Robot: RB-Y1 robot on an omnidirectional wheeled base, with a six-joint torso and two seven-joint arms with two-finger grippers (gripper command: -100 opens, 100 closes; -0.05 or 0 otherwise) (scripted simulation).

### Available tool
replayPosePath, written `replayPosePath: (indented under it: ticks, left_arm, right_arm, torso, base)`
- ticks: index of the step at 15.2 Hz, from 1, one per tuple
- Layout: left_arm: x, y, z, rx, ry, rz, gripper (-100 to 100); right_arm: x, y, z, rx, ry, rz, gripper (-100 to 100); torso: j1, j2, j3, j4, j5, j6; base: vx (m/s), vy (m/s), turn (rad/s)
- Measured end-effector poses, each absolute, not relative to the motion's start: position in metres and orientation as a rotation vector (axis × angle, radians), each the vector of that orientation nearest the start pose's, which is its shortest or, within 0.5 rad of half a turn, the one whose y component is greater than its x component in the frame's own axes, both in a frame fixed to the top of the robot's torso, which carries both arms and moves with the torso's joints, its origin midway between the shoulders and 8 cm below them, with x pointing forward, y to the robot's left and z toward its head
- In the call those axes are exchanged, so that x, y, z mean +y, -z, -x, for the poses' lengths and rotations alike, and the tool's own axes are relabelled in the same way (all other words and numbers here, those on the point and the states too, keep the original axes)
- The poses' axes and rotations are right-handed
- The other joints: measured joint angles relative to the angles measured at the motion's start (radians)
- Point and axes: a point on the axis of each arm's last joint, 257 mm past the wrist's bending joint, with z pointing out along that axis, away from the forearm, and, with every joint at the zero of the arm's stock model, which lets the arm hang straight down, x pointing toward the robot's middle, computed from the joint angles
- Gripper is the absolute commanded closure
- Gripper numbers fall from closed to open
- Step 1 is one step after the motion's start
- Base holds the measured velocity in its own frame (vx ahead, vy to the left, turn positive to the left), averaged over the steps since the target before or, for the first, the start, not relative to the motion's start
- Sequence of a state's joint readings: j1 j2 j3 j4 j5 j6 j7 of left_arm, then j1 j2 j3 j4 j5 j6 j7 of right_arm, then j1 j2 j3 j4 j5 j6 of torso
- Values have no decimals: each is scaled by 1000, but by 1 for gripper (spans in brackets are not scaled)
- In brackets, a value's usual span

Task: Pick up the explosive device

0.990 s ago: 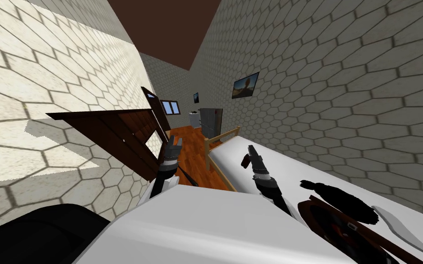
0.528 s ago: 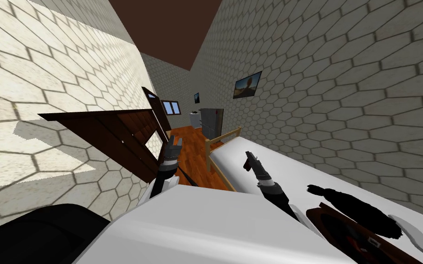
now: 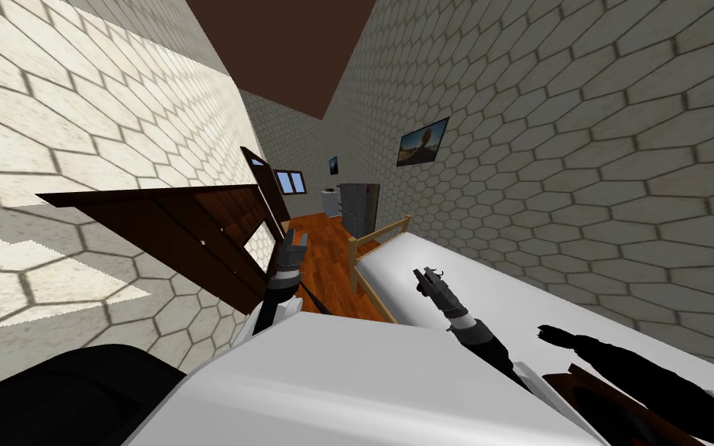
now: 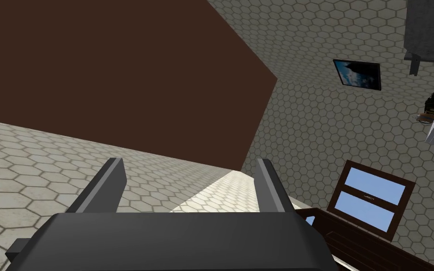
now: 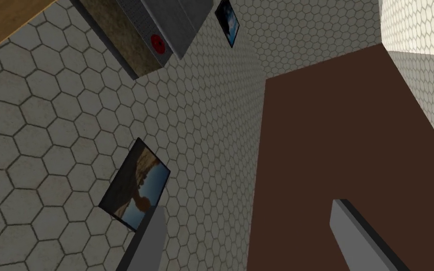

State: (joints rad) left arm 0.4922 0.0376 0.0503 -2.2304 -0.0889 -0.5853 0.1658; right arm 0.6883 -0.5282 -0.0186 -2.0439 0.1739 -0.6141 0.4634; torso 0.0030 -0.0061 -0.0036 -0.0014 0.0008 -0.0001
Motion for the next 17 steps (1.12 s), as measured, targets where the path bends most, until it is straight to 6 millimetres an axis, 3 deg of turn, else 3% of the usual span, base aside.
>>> replayPosePath:
  ticks: [8,17]
  left_arm:
    - [278,-21,-340,632,1369,596,0]
    - [278,-20,-340,632,1369,596,0]
  right_arm:
    - [-303,196,-301,1544,-464,229,-100]
    - [-356,255,-257,1731,-244,571,-100]
  torso:
    - [0,0,0,0,0,0]
    - [-2,0,0,0,0,0]
  base:
    - [77,41,22]
    - [77,26,59]
